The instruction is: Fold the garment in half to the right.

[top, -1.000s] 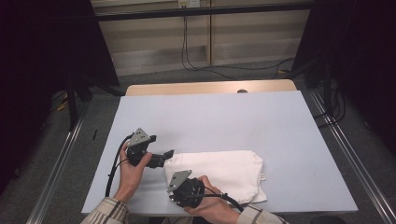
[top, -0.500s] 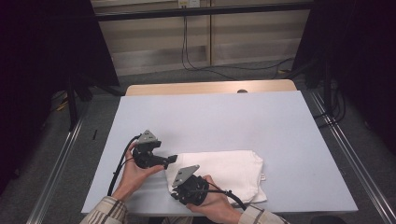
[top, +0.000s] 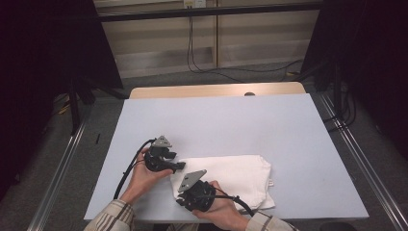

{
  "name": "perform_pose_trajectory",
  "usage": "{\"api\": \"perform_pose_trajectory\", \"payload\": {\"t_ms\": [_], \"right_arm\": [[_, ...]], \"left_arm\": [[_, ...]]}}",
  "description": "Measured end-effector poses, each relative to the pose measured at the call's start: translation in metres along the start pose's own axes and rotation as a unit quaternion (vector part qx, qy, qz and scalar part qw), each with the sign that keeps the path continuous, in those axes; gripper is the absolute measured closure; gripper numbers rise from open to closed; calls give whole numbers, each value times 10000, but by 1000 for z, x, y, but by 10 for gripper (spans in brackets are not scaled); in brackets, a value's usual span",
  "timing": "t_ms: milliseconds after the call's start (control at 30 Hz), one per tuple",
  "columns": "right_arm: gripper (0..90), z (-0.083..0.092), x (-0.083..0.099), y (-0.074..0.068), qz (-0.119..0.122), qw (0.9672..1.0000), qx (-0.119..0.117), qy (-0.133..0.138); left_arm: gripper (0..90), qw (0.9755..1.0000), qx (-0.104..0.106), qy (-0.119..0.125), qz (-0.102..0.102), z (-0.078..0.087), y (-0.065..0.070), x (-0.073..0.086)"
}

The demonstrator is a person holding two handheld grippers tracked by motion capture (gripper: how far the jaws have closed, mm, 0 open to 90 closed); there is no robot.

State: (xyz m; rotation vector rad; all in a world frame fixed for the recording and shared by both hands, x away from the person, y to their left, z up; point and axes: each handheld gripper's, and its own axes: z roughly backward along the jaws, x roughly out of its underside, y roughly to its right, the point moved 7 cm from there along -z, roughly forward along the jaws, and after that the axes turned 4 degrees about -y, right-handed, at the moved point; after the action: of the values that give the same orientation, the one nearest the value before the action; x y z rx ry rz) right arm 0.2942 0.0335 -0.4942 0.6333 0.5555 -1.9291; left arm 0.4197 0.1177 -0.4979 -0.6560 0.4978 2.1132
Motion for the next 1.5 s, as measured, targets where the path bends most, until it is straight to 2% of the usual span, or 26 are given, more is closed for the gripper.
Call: {"api": "perform_pose_trajectory", "payload": {"t_ms": [167,200,233,267,333,400,467,600,667,833,900,933,967,1133,1300,1500], "right_arm": [[820,0,0,0,30,10000,12,-11],[820,0,0,0,37,10000,11,-11],[820,0,0,0,54,10000,33,-21],[820,0,0,0,72,10000,37,-34],[820,0,0,0,47,10000,31,-41],[820,0,0,0,75,10000,37,-40],[820,-1,0,0,37,10000,12,-33],[820,-1,0,0,44,10000,11,-42],[820,-1,0,0,26,10000,3,-31],[821,0,0,0,6,10000,-5,-41],[821,-1,0,0,12,10000,-7,-36],[820,0,0,1,28,10000,-7,-50],[820,-1,0,1,28,10000,-11,-48],[821,-1,-1,0,59,10000,-7,-61],[824,0,-2,1,-40,10000,-7,-64],[827,1,-3,1,-114,9999,-31,-23]], "left_arm": [[435,9998,-58,-79,-153,-2,3,-1],[444,9997,-7,-124,-207,-2,6,-3],[525,9995,107,-154,-251,-3,8,-4],[581,9995,86,-197,-210,-3,8,-4],[582,9995,110,-224,-217,-3,8,-5],[586,9994,240,-201,-168,-3,6,-4],[595,9994,279,-186,-106,-3,5,-4],[605,9994,240,-223,-94,-3,6,-4],[614,9993,186,-288,-158,-3,8,-4],[657,9991,272,-321,-92,-2,8,-4],[694,9989,266,-362,-126,-2,10,-5],[728,9984,377,-381,-158,-2,12,-4],[811,9984,411,-368,-135,-2,14,-5],[814,9979,543,-334,51,-2,12,-4],[836,9982,541,-240,72,-2,11,-4],[839,9969,712,-101,305,-1,7,-4]]}}
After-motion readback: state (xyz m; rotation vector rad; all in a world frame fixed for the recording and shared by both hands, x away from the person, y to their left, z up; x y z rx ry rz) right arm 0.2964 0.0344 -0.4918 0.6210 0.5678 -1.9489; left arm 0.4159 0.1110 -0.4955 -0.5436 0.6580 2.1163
